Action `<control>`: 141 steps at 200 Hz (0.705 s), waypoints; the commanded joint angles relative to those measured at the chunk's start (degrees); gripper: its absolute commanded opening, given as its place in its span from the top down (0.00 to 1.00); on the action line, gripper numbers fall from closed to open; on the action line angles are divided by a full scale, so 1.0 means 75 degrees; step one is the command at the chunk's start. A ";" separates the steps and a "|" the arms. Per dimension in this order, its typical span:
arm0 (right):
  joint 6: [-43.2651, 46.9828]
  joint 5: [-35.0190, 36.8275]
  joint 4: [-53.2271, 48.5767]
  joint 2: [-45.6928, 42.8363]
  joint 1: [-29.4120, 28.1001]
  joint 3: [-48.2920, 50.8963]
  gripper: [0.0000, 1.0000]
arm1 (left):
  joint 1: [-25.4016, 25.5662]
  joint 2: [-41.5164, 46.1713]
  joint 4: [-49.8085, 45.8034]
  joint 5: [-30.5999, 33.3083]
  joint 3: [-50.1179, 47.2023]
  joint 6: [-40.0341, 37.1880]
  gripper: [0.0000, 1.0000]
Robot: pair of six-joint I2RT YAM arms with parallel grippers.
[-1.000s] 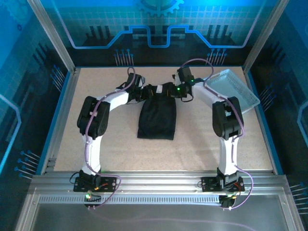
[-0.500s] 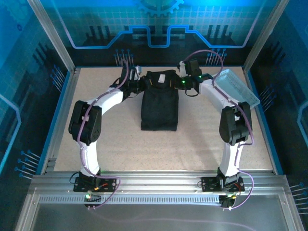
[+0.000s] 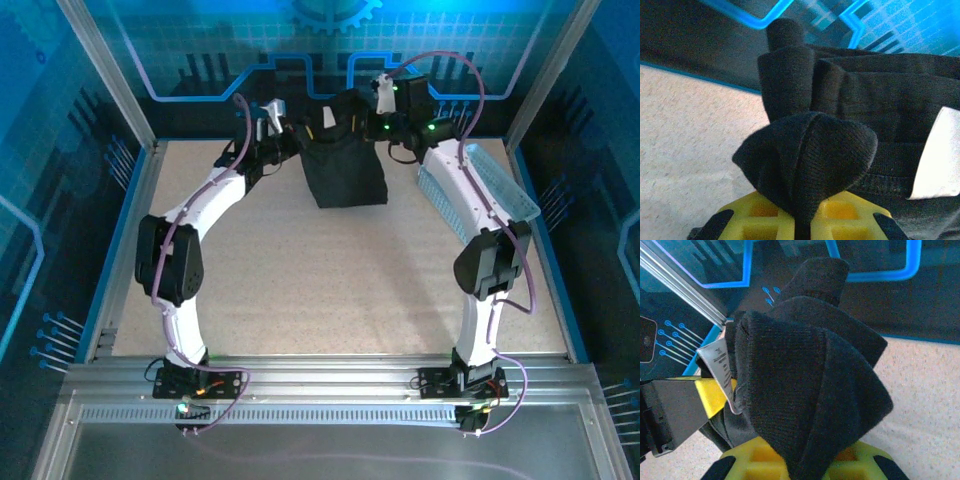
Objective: Fold the inside-out t-shirt
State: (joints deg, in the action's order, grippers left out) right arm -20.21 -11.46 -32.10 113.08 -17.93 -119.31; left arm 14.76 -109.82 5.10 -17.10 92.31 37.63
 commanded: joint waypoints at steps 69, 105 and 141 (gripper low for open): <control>0.0301 -0.0388 0.3048 -0.2287 -0.0332 0.5819 1.00 | 0.0168 0.1724 0.3342 -0.1232 -0.4433 0.0443 1.00; 0.0156 -0.0119 0.3561 -0.3466 -0.0675 0.7514 1.00 | 0.0614 0.3035 0.3888 -0.1008 -0.6320 0.0300 1.00; -0.0074 0.0041 0.3715 -0.4591 -0.1063 0.8636 1.00 | 0.1202 0.4210 0.3805 -0.0469 -0.7594 0.0260 1.00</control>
State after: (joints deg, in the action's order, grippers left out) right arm -19.33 -12.29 -9.08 84.16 -23.92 -58.63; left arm 21.39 -83.72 29.71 -22.96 39.92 40.38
